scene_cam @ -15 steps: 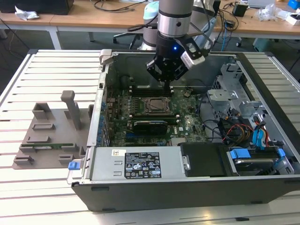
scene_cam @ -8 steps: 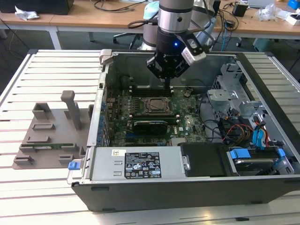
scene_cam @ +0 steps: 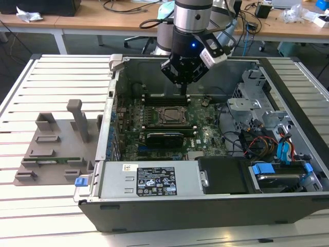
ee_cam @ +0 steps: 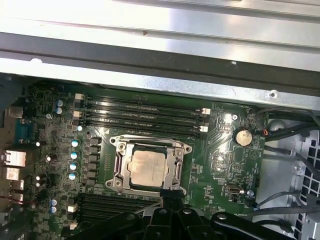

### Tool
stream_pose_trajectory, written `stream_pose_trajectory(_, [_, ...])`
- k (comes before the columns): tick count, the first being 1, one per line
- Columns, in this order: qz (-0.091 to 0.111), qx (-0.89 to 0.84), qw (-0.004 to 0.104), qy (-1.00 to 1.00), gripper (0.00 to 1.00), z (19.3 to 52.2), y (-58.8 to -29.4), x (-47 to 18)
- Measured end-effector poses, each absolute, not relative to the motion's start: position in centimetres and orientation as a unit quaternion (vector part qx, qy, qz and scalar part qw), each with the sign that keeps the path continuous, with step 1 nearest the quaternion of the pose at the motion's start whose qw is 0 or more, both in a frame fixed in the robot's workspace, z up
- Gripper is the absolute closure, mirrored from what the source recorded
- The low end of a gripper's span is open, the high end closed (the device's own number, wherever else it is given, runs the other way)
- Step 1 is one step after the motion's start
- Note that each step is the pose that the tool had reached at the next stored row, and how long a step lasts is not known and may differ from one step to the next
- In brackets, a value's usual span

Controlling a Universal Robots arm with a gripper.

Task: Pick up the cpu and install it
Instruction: 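Install the first cpu locking lever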

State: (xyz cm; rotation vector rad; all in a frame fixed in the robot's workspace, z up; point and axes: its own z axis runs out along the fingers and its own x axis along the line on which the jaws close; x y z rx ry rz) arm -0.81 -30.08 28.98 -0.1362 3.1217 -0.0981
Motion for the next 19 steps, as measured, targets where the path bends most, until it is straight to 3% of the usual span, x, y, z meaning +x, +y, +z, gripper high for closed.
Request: stream_pose_trajectory(19, [-0.031, -0.044, 0.008, 0.999, 0.89, 30.1, -30.1, -0.8])
